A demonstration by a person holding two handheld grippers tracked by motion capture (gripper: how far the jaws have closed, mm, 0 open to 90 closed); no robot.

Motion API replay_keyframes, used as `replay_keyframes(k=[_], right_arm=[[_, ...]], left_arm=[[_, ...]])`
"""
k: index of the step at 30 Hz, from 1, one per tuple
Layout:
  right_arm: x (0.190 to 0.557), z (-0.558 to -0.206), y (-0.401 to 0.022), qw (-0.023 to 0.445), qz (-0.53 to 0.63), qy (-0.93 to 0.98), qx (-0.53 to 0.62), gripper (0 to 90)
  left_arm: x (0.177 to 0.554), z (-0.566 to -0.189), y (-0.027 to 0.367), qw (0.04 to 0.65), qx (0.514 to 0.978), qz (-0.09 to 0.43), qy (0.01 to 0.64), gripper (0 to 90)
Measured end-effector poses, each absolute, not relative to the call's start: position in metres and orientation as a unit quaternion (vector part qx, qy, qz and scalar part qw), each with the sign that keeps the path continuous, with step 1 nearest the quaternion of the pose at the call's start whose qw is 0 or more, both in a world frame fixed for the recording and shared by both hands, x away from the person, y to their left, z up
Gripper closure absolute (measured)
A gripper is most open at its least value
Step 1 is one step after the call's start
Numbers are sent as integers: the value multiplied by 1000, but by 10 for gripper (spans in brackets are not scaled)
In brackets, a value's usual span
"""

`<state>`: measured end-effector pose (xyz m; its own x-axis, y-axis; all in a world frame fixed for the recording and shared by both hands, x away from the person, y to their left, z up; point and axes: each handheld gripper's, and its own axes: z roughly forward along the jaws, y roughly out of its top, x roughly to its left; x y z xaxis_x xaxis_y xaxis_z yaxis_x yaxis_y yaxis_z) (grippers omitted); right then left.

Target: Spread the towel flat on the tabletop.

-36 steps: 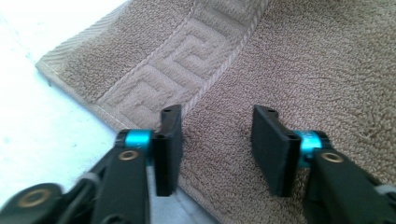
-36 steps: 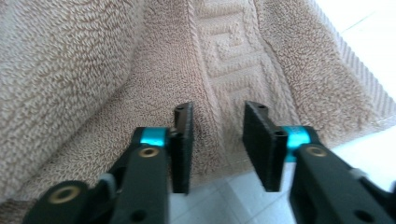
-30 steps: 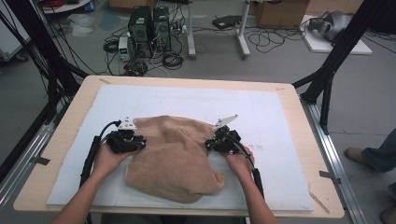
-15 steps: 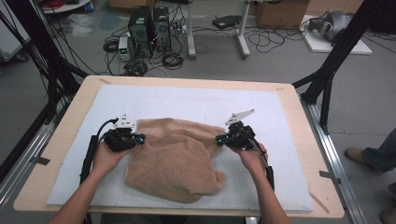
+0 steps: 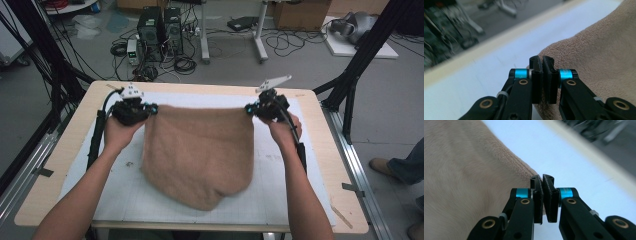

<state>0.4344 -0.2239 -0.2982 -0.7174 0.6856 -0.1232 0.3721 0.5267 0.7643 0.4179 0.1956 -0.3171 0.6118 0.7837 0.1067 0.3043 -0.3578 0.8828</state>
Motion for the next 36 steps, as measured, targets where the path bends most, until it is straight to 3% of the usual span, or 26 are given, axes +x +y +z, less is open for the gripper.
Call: replay_keyframes(k=[1,2,3,6,14,20,24,31,34,36], right_arm=[[439,-294,-226,229,386,833,323,743],[439,-294,-226,229,386,833,323,743],[448,-296,-231,224,396,817,356,633],[447,-320,-228,179,380,834,358,607],[410,-370,-223,118,367,861,332,577],[374,-379,-224,99,373,874,296,555],[332,-392,-229,84,389,878,265,537],[291,-403,-222,63,403,883,232,510],[289,-408,-215,62,394,890,222,510],[290,-415,-208,57,384,896,217,515]], left_arm=[[418,-317,196,446,779,269,349,812],[422,-314,194,442,779,271,352,812],[426,-314,193,440,780,259,361,680],[428,-327,194,420,796,228,371,587],[396,-380,207,405,822,167,363,543],[368,-389,205,408,835,143,340,508],[334,-396,203,411,850,113,308,454],[298,-390,206,446,845,108,275,444],[291,-399,200,428,859,107,261,451],[293,-409,194,412,869,97,258,523]])
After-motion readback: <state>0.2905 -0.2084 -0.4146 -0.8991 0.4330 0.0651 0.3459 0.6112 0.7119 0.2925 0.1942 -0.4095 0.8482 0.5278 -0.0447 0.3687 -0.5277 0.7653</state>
